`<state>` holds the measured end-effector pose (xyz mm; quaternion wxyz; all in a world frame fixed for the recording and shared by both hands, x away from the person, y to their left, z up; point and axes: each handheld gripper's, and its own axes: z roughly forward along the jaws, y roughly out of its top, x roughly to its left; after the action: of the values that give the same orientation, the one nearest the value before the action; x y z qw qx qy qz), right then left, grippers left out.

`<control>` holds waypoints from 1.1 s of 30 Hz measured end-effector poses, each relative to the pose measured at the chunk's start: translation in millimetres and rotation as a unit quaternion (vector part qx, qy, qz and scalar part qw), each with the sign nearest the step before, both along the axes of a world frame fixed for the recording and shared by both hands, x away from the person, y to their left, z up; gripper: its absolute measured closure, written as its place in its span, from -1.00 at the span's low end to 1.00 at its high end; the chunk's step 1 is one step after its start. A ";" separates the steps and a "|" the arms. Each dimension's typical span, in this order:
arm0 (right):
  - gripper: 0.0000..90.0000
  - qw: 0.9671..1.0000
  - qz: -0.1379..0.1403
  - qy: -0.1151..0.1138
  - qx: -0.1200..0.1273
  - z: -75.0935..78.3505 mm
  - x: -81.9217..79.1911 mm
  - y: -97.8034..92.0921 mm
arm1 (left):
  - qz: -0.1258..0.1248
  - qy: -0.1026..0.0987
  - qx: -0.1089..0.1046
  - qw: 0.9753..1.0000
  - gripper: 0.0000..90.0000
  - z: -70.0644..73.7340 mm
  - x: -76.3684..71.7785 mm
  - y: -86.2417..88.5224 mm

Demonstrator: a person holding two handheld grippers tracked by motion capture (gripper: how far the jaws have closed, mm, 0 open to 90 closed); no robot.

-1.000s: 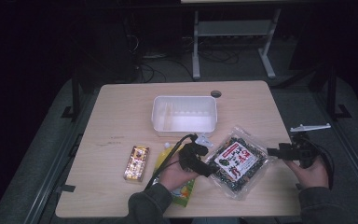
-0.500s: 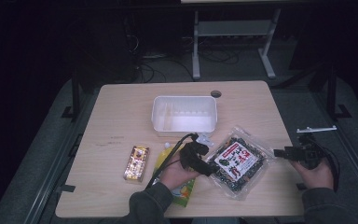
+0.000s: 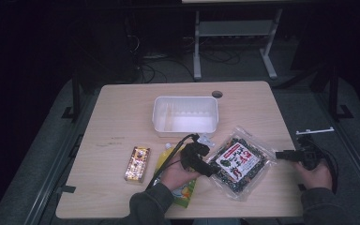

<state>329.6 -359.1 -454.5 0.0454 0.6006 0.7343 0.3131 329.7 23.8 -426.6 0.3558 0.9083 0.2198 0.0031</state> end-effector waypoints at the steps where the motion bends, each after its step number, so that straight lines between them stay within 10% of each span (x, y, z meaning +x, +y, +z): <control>1: 0.22 1.000 0.000 0.000 0.000 0.0 0.0 0.0 | 0.001 0.001 -0.001 1.000 -0.51 0.0 0.2 0.1; 18: 0.96 1.000 0.009 -0.016 0.022 2.4 -2.9 -2.3 | 0.004 0.007 0.001 1.000 -0.51 -4.1 4.8 0.5; 33: 0.99 0.998 0.027 -0.052 0.005 25.5 -11.9 3.2 | 0.009 0.015 -0.008 1.000 -0.52 -6.1 11.2 3.8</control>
<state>317.6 -355.9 -429.0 0.0721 0.5634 0.7454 0.3491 340.8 27.6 -432.7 0.3601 0.9032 0.2335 -0.0091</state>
